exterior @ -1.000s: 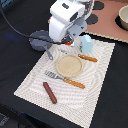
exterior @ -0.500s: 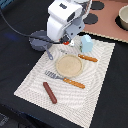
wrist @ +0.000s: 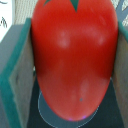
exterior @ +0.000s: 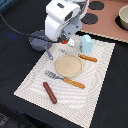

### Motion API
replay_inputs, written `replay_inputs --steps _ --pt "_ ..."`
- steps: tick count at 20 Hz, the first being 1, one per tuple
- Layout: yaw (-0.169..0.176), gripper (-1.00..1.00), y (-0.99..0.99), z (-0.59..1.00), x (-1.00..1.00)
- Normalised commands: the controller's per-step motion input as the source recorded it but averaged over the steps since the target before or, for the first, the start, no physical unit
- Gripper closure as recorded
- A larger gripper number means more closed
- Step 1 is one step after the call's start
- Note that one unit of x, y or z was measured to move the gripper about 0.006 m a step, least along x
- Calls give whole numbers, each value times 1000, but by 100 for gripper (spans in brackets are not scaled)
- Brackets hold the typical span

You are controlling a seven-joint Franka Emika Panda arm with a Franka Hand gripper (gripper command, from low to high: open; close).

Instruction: Interact with the objects in diverse but meaningful ways.

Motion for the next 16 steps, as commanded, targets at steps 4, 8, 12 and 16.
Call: replay_inputs --steps 4,8,12,16 --pt "0 100 481 171 -1000" --pt "0 100 406 41 -1000" --pt "0 100 366 0 -999" --pt "0 100 240 -95 -1000"
